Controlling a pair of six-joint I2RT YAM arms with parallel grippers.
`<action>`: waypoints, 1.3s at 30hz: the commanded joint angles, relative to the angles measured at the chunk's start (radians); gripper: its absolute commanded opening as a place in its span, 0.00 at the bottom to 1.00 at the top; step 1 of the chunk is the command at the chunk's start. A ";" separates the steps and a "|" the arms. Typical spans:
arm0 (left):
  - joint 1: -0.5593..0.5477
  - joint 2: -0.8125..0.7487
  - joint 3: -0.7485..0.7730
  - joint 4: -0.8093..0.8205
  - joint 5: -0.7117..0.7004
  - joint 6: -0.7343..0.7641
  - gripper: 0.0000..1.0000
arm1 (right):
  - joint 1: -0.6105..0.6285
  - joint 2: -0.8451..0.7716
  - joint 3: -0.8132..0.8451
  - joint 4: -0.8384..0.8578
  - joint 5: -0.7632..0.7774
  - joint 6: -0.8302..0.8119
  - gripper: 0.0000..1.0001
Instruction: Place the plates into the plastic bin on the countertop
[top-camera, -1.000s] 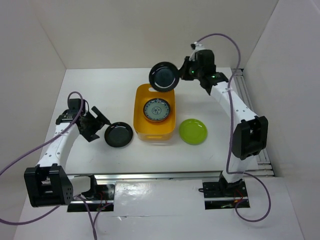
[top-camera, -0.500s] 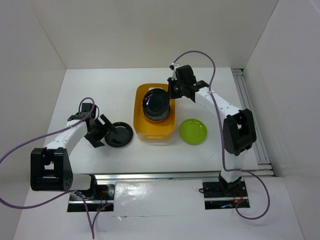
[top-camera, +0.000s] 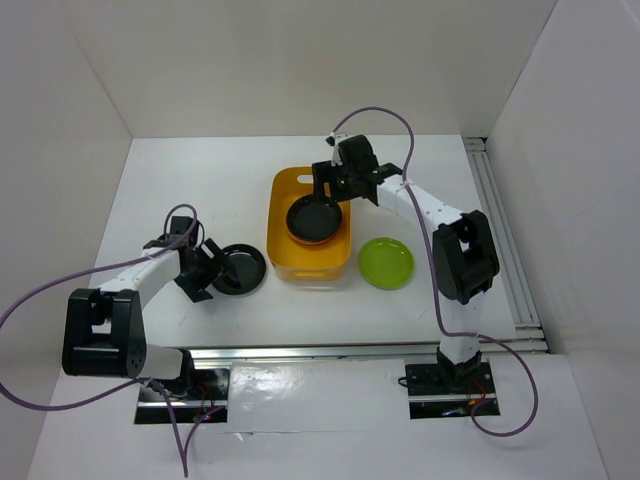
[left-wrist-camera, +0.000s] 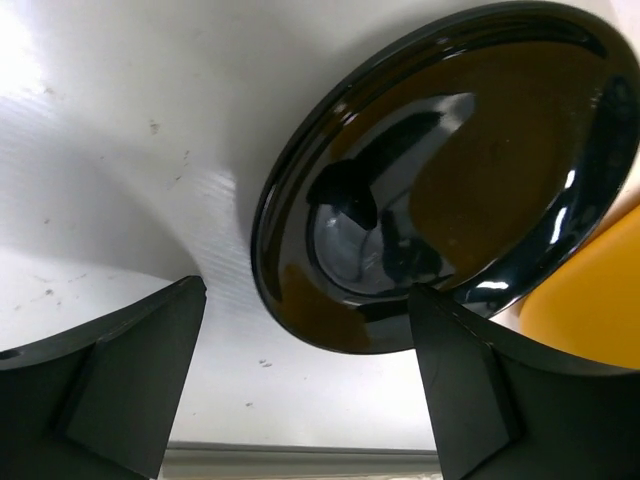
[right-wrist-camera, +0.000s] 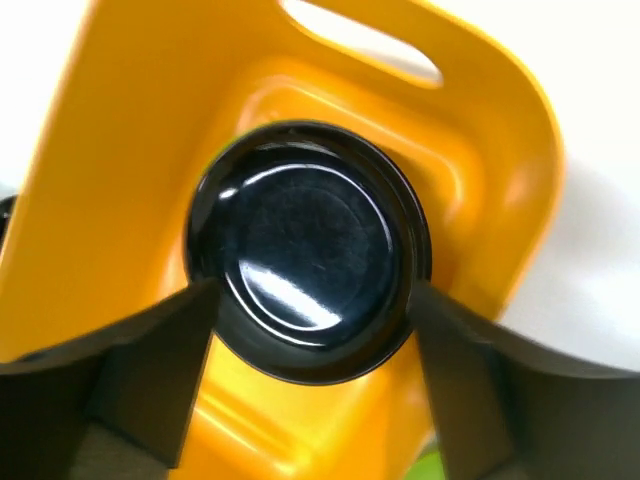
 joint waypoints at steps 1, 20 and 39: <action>-0.008 0.002 -0.004 0.061 -0.001 -0.002 0.95 | 0.044 -0.039 0.085 0.057 -0.009 -0.005 0.87; -0.026 0.072 -0.044 0.104 -0.078 -0.023 0.55 | 0.124 -0.281 0.256 -0.082 0.072 -0.025 1.00; 0.044 0.024 0.103 -0.025 -0.192 -0.052 0.00 | 0.055 -0.404 0.243 -0.082 0.072 -0.006 1.00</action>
